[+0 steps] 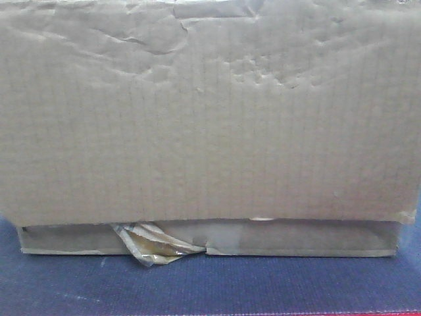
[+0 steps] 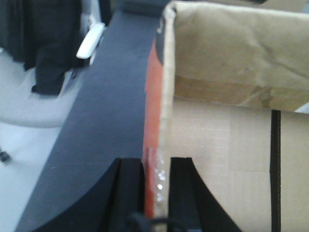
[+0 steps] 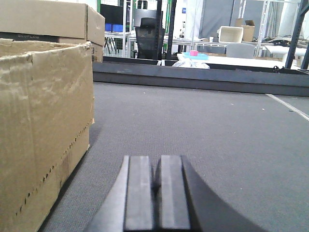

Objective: Stack two boxes on right shelf middle

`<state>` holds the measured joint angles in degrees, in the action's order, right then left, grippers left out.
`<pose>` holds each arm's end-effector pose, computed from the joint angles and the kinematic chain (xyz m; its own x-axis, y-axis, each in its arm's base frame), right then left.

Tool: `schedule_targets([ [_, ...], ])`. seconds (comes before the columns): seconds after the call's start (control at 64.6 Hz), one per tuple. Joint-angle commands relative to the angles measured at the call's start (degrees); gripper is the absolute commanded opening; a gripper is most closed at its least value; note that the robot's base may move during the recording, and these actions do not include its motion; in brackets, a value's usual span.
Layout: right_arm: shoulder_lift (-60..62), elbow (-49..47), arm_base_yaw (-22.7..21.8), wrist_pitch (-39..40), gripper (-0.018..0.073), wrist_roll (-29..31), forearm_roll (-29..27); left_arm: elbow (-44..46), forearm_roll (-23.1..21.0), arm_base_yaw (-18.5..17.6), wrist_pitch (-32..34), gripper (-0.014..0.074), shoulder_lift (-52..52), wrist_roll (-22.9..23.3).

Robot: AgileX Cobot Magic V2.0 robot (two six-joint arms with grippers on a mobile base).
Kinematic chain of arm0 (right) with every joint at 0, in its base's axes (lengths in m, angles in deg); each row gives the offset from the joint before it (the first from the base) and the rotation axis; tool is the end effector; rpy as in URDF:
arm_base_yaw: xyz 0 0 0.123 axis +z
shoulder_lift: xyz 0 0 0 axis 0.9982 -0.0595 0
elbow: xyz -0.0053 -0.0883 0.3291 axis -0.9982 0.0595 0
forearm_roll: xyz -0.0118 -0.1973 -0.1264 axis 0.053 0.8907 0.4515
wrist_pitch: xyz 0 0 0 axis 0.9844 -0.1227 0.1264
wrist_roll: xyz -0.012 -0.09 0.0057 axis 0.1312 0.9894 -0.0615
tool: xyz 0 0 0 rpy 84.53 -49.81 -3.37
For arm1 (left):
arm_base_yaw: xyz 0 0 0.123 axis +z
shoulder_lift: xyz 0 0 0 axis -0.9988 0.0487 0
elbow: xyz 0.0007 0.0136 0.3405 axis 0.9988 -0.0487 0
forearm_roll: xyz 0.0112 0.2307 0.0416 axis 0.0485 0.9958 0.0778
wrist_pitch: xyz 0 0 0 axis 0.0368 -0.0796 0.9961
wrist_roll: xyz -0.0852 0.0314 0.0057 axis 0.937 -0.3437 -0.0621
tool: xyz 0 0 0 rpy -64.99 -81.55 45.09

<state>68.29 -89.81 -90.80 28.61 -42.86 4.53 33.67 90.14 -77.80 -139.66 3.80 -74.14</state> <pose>-0.0170 0.0016 0.2106 0.0498 -0.0188 -0.9986 0.0720 0.9973 -0.0152 0.2875 0.0513 0.5635 -0.5217 -0.1515 -0.8396 -0.2302 0.9726 -0.0325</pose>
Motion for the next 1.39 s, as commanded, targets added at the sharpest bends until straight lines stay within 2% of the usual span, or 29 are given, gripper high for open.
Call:
schedule_targets([
  [0.0,0.2,0.1,-0.2,1.1,-0.0160,0.1,0.1,3.6,6.4,-7.6,-2.4,-0.0111,-0.6,7.6],
  [0.062,0.2,0.1,-0.2,1.1,-0.0160,0.1,0.1,4.4,12.4,-13.4,-2.7,-0.0111,-0.6,12.3],
  [0.155,0.2,0.1,-0.2,1.1,-0.0160,0.1,0.1,4.6,17.9,-22.3,-2.7,-0.0111,-0.6,18.3],
  [0.294,0.2,0.1,-0.2,1.1,-0.0160,0.1,0.1,4.6,18.8,-32.4,-2.7,-0.0111,0.8,24.5],
  [0.433,0.2,0.1,-0.2,1.1,-0.0160,0.1,0.1,3.2,18.7,-37.9,-2.7,-0.0111,3.6,27.7],
  [0.557,0.2,0.1,-0.2,1.1,-0.0160,0.1,0.1,0.1,18.7,-40.4,-2.7,-0.0111,6.0,31.9],
  [0.619,0.2,0.1,-0.2,1.1,-0.0160,0.1,0.1,-1.6,18.7,-41.1,-2.7,-0.0111,6.7,32.5],
  [0.929,0.2,0.1,-0.2,1.1,-0.0160,0.1,0.1,-12.8,18.6,-41.8,-2.7,-0.0111,8.4,36.3],
  [1.037,0.2,0.1,-0.2,1.1,-0.0160,0.1,0.1,-17.5,17.2,-41.8,-2.7,-0.0111,8.4,36.4],
  [1.207,0.2,0.1,-0.2,1.1,-0.0160,0.1,0.1,-21.1,13.2,-41.8,3.7,-0.0111,8.4,36.4],
  [1.377,0.2,0.1,-0.2,1.1,-0.0160,0.1,0.1,-22.9,13.4,-41.5,5.6,-0.0111,8.4,36.4],
])
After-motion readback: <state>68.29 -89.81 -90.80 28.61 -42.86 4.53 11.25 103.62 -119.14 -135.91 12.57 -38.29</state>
